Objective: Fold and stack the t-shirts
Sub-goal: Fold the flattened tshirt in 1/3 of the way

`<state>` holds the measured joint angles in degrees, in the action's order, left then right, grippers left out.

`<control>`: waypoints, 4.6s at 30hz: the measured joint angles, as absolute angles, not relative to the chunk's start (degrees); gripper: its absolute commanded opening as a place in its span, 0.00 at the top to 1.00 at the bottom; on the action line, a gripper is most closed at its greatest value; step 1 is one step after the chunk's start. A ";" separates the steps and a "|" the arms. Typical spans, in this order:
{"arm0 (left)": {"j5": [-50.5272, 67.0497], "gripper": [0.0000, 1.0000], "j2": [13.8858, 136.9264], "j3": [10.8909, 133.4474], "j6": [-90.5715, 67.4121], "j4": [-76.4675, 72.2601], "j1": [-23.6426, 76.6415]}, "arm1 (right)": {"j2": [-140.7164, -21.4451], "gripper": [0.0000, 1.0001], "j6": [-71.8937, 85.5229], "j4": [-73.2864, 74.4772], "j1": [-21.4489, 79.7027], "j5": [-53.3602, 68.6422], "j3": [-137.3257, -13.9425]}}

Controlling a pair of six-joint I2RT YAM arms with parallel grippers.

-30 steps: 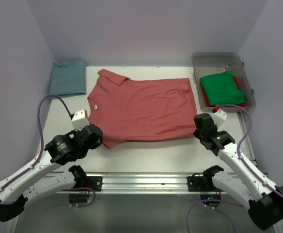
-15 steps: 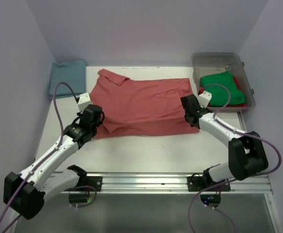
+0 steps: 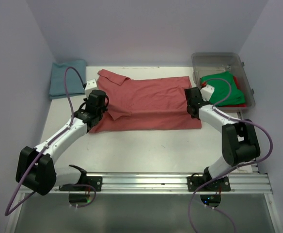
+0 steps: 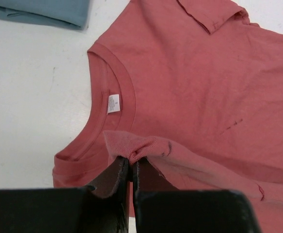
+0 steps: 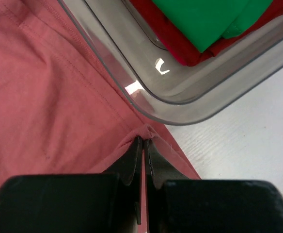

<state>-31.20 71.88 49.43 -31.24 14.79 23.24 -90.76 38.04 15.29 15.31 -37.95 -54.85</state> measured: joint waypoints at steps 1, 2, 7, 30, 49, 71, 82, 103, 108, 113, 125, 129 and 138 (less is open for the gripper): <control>-31.20 1.00 72.64 49.82 -30.92 14.22 23.11 | -91.61 1.00 37.85 15.03 15.22 -37.93 -55.20; -31.20 1.00 73.14 50.06 -30.81 13.98 22.98 | -92.51 1.00 37.65 14.74 15.05 -37.93 -55.57; -31.24 1.00 75.13 50.39 -30.52 13.13 22.35 | -96.90 1.00 36.84 13.04 14.98 -36.93 -57.39; -30.59 1.00 86.65 55.24 -30.39 11.60 18.87 | -102.54 1.00 35.09 12.03 14.96 -36.80 -64.40; -28.73 0.00 92.64 62.81 -30.09 6.68 14.46 | -102.37 0.14 30.17 10.59 16.88 -39.31 -68.77; -4.54 1.00 84.90 42.11 -36.51 1.89 14.76 | -89.25 1.00 30.50 12.16 21.04 -28.42 -51.09; -6.46 1.00 83.72 41.39 -36.91 3.07 14.76 | -97.03 1.00 30.59 11.86 20.99 -21.93 -52.38; -10.24 1.00 90.43 43.94 -39.44 10.41 14.74 | -95.29 1.00 28.34 27.79 20.99 -14.66 -54.63; -7.81 0.99 86.08 40.80 -40.25 13.65 14.72 | -94.52 1.00 28.01 30.52 20.97 -12.21 -54.28; -4.45 0.96 79.11 36.62 -41.45 20.99 14.76 | -92.95 1.00 28.08 31.57 20.97 -9.17 -52.66; 1.28 0.96 71.22 33.87 -42.48 35.55 15.44 | -88.90 1.00 28.62 34.00 20.99 -4.08 -49.23; -0.73 0.94 67.66 38.68 -42.24 41.41 15.51 | -83.15 0.99 28.18 36.03 21.32 -3.22 -49.15; -9.06 0.72 65.47 50.28 -39.22 35.73 15.51 | -72.49 0.74 26.70 27.14 22.33 5.65 -54.68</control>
